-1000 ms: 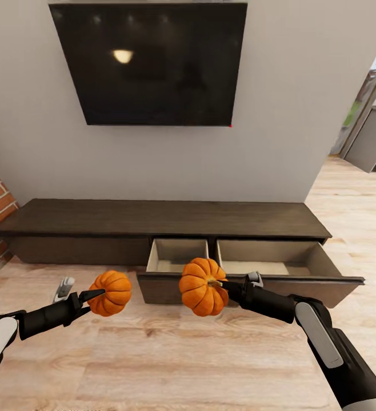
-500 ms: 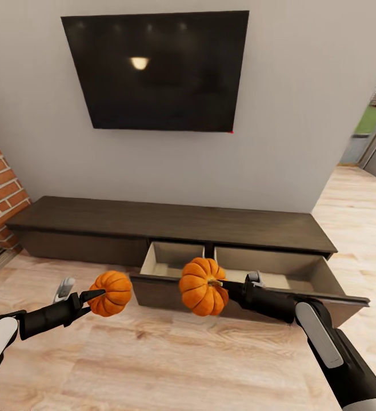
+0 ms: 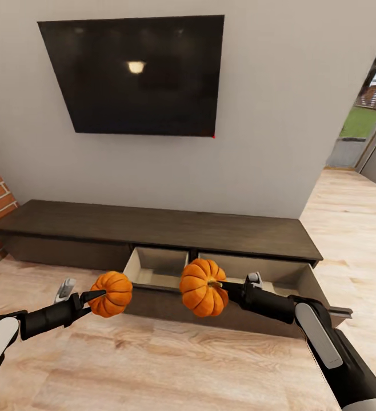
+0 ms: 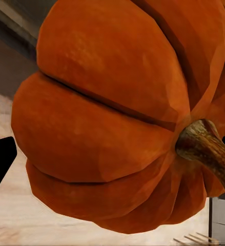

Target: Place each of the two pumpkins and all three candles from the living room inside a cabinet in the living room (use any cabinet), then make sure every cabinet is closed, and position the cauldron so it is next to a table in the living room.

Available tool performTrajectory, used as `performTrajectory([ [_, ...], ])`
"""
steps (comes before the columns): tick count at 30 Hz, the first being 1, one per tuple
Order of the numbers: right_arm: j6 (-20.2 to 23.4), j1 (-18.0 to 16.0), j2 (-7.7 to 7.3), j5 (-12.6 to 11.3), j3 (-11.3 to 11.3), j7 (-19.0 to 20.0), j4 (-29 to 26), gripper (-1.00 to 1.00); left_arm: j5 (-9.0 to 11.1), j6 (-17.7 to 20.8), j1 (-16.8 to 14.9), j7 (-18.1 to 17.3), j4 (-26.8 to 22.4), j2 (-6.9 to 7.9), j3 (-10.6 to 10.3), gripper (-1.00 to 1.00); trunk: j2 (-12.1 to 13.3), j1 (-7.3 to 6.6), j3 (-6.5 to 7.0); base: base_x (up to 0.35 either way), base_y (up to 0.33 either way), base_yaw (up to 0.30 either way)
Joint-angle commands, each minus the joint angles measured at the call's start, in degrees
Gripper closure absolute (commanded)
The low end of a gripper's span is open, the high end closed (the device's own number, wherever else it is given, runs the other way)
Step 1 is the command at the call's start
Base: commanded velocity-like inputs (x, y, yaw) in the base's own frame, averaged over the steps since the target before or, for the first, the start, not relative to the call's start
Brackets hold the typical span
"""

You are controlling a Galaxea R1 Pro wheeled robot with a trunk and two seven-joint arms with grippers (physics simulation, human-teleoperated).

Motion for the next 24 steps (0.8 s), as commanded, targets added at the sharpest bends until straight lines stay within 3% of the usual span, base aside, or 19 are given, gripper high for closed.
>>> performTrajectory([
  [1,0.39,-0.06,0.0,-0.78,0.05,0.17,0.58,1.0,0.04,0.35,-0.03,-0.35,-0.05,0.01,-0.19,1.0,-0.02,0.0,-0.01,0.088,-0.342,-0.131],
  [8,-3.17,-0.06,-0.04,-0.78,0.08,0.25,4.7,1.0,0.01,0.27,-0.03,-0.35,-0.06,-0.01,-1.67,1.0,-0.02,0.0,0.03,0.09,-0.341,-0.029],
  [24,-3.11,-0.06,0.05,-0.77,-0.01,-0.22,5.09,1.0,0.09,0.26,-0.03,-0.35,-0.02,-0.02,-1.73,1.0,-0.02,0.0,0.03,0.189,-0.297,0.0],
])
